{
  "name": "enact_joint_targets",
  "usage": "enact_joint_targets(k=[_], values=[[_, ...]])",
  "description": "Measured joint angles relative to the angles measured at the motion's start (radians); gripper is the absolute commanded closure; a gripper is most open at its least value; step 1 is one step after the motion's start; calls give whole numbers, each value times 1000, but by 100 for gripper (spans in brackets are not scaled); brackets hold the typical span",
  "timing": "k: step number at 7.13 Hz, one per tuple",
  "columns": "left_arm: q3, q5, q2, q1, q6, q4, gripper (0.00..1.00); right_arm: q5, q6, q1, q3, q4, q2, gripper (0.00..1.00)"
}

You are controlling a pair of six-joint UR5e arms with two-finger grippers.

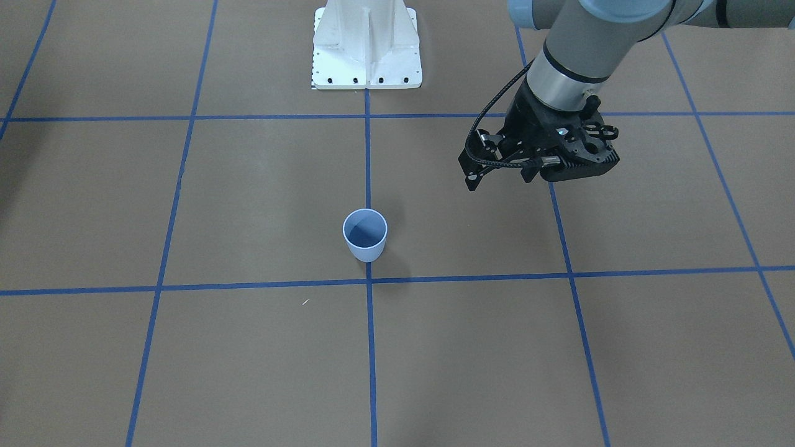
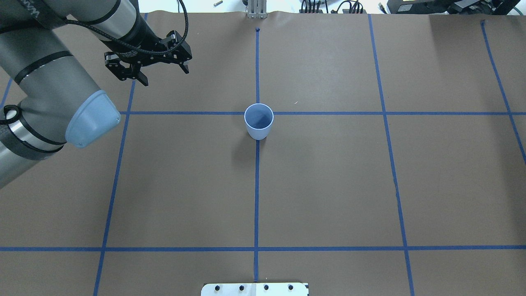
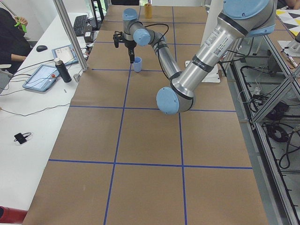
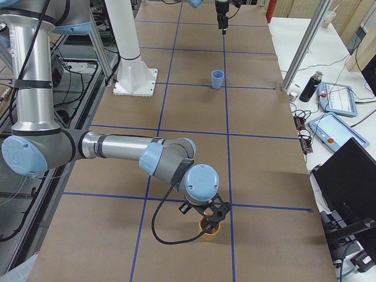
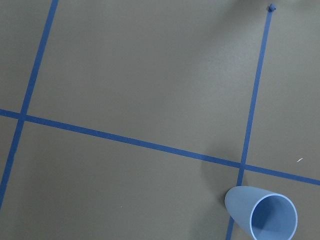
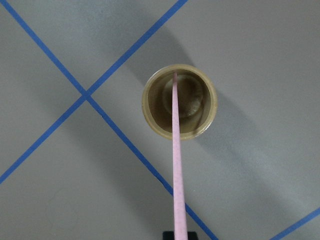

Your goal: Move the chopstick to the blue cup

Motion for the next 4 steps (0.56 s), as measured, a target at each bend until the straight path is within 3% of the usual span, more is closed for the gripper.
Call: enact_joint_targets(k=[4], values=[[-15, -1, 26, -1, 1, 0, 1, -52, -1, 55, 260, -289, -2, 100]])
